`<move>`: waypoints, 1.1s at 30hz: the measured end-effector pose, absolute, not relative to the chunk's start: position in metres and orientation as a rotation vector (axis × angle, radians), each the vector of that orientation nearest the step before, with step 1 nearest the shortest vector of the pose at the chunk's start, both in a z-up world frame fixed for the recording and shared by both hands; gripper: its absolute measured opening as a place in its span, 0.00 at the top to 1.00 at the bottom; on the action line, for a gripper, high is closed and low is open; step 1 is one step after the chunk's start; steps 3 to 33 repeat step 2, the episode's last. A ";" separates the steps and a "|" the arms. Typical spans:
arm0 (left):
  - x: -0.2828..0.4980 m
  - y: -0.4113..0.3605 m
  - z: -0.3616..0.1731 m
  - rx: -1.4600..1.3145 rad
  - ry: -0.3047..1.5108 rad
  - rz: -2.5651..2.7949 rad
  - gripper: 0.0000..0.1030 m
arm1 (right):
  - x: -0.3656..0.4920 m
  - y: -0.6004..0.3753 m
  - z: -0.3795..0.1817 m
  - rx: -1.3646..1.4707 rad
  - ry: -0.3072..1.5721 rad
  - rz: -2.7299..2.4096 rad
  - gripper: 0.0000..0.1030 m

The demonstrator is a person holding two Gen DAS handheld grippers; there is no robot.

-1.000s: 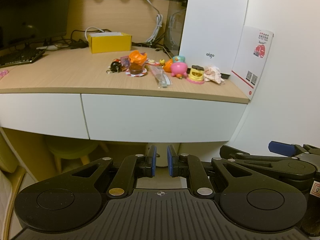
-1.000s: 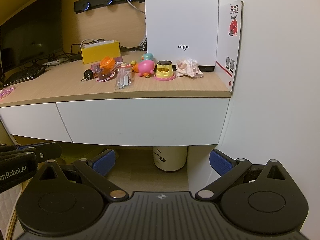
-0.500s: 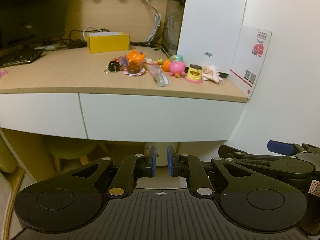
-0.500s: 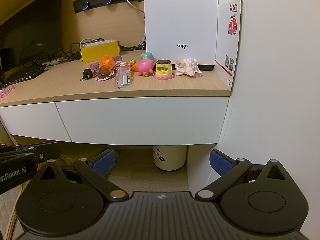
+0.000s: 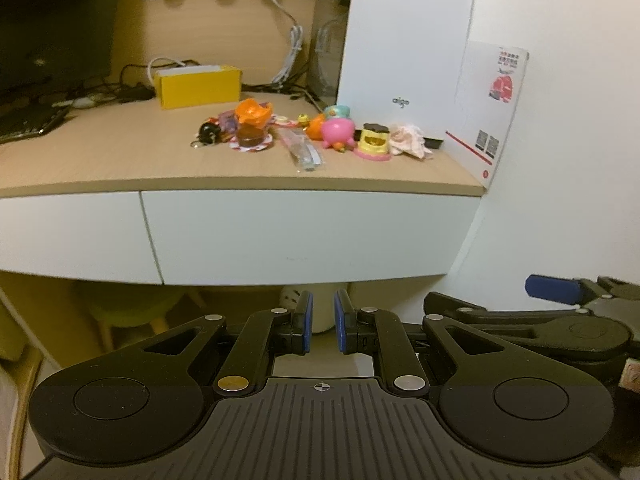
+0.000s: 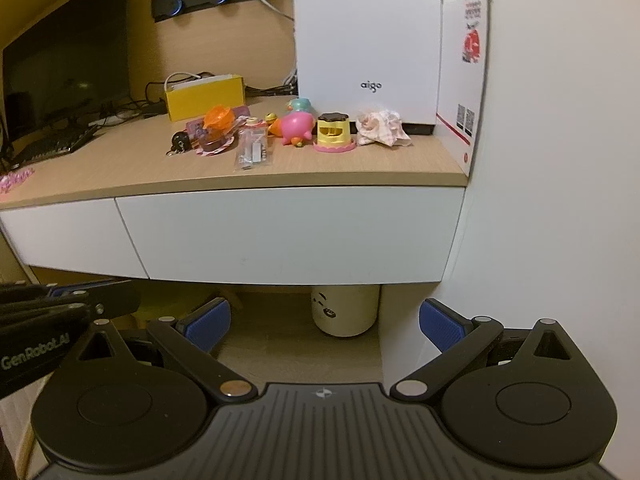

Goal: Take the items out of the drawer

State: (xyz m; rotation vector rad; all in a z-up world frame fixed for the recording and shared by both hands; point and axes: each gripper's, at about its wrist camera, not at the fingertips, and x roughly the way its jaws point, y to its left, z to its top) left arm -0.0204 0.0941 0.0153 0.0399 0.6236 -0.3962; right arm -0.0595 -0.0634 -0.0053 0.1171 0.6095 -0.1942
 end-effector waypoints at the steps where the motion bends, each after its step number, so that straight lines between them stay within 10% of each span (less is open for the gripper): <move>1: -0.018 0.094 0.013 0.050 0.621 -0.403 0.86 | -0.059 -0.064 -0.005 0.112 0.608 -0.195 0.02; 33: -0.014 0.095 0.012 0.061 0.626 -0.407 0.86 | -0.059 -0.065 -0.006 0.119 0.610 -0.198 0.02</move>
